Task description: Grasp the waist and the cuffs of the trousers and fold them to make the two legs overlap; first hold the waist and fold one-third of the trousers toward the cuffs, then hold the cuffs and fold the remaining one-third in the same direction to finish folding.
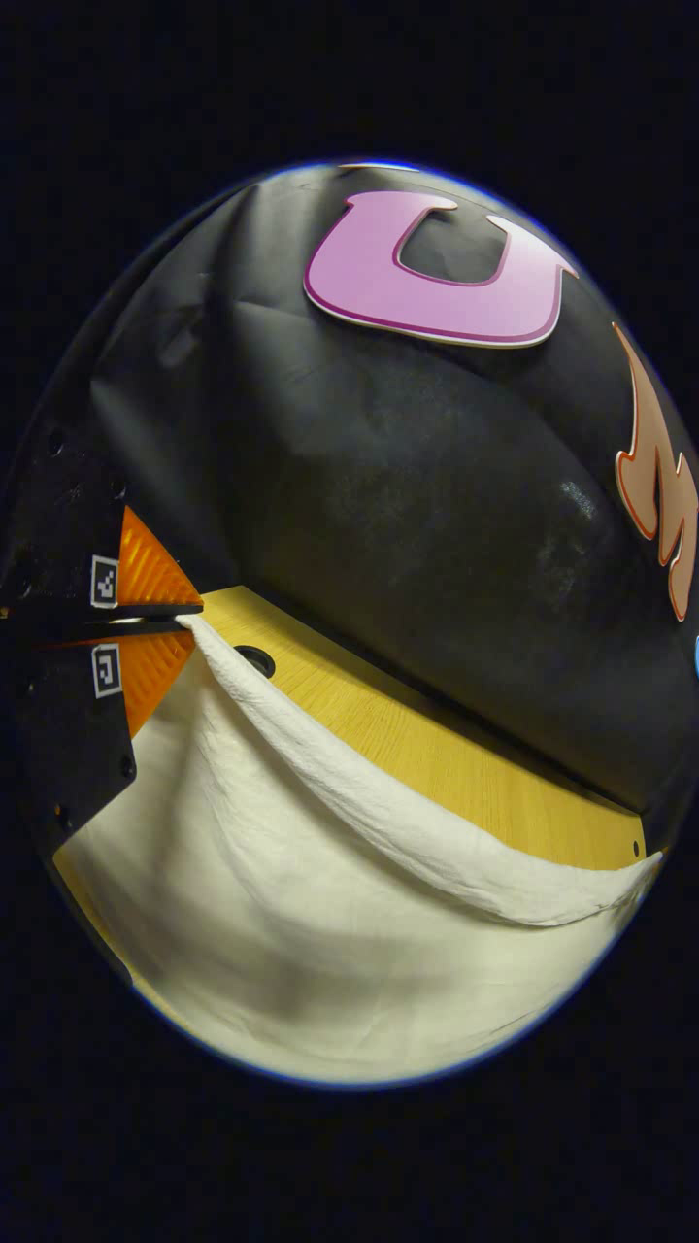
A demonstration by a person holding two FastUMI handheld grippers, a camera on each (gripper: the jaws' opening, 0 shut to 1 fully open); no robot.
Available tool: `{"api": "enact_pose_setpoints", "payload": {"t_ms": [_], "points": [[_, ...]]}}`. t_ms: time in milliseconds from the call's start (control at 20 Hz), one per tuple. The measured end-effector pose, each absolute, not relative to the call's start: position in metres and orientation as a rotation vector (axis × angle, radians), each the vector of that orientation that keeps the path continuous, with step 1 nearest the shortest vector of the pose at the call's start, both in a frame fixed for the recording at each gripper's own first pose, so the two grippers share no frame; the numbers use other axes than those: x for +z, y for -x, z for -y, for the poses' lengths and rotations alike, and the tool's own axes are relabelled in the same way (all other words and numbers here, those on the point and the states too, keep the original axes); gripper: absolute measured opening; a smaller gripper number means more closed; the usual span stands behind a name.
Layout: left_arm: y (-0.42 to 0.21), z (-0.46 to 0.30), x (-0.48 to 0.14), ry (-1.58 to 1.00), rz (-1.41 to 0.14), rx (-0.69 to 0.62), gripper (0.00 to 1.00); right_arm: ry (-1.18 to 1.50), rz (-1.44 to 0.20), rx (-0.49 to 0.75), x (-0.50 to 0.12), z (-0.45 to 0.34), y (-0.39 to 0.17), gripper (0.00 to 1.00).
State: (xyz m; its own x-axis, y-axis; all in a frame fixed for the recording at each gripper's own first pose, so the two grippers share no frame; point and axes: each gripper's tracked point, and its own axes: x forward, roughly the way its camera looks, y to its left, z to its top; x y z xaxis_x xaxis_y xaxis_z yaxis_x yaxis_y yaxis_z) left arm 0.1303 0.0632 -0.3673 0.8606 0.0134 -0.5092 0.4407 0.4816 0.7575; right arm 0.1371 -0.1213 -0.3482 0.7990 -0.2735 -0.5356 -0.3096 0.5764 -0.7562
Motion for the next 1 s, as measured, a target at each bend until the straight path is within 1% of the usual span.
{"api": "enact_pose_setpoints", "payload": {"t_ms": [50,100,150,200,250,300,350,500,550,600,650,800,850,900,950,1000], "points": [[-0.129,-0.062,-0.367,-1.022,-0.490,-0.280,0.00,0.936,-0.700,0.027,-0.349,0.119,-0.132,0.09],[-0.130,-0.064,-0.366,-0.977,-0.496,-0.295,0.00,0.896,-0.724,0.022,-0.353,0.118,-0.126,0.23],[-0.127,-0.060,-0.365,-0.925,-0.508,-0.312,0.33,0.852,-0.731,0.005,-0.350,0.119,-0.122,0.48],[-0.128,-0.048,-0.361,-0.881,-0.501,-0.305,0.67,0.799,-0.724,-0.015,-0.342,0.125,-0.117,0.73],[-0.117,-0.057,-0.355,-0.867,-0.482,-0.283,1.00,0.754,-0.709,-0.047,-0.337,0.130,-0.122,0.98],[-0.113,-0.053,-0.349,-0.845,-0.468,-0.264,0.92,0.705,-0.699,-0.068,-0.326,0.134,-0.117,0.98],[-0.112,-0.053,-0.336,-0.816,-0.454,-0.247,0.94,0.639,-0.697,-0.079,-0.321,0.134,-0.111,0.97],[-0.091,-0.037,-0.307,-0.702,-0.425,-0.206,0.94,0.485,-0.709,-0.114,-0.317,0.147,-0.095,1.00],[-0.080,-0.031,-0.296,-0.653,-0.422,-0.192,0.94,0.441,-0.715,-0.125,-0.317,0.152,-0.089,0.98],[-0.068,-0.023,-0.287,-0.594,-0.422,-0.178,0.95,0.398,-0.725,-0.138,-0.320,0.155,-0.084,0.97],[-0.057,-0.016,-0.281,-0.533,-0.420,-0.167,0.95,0.357,-0.735,-0.155,-0.324,0.160,-0.080,1.00],[-0.032,0.000,-0.270,-0.389,-0.422,-0.151,0.94,0.236,-0.769,-0.201,-0.338,0.175,-0.068,1.00],[-0.025,0.001,-0.267,-0.354,-0.429,-0.134,0.95,0.200,-0.778,-0.222,-0.342,0.178,-0.065,0.98],[-0.017,0.001,-0.264,-0.327,-0.438,-0.118,0.95,0.166,-0.782,-0.248,-0.347,0.182,-0.061,0.98],[-0.009,0.002,-0.259,-0.300,-0.437,-0.102,0.95,0.125,-0.792,-0.273,-0.351,0.186,-0.055,1.00],[-0.002,0.005,-0.256,-0.274,-0.436,-0.092,0.95,0.075,-0.808,-0.297,-0.355,0.189,-0.048,1.00]]}}
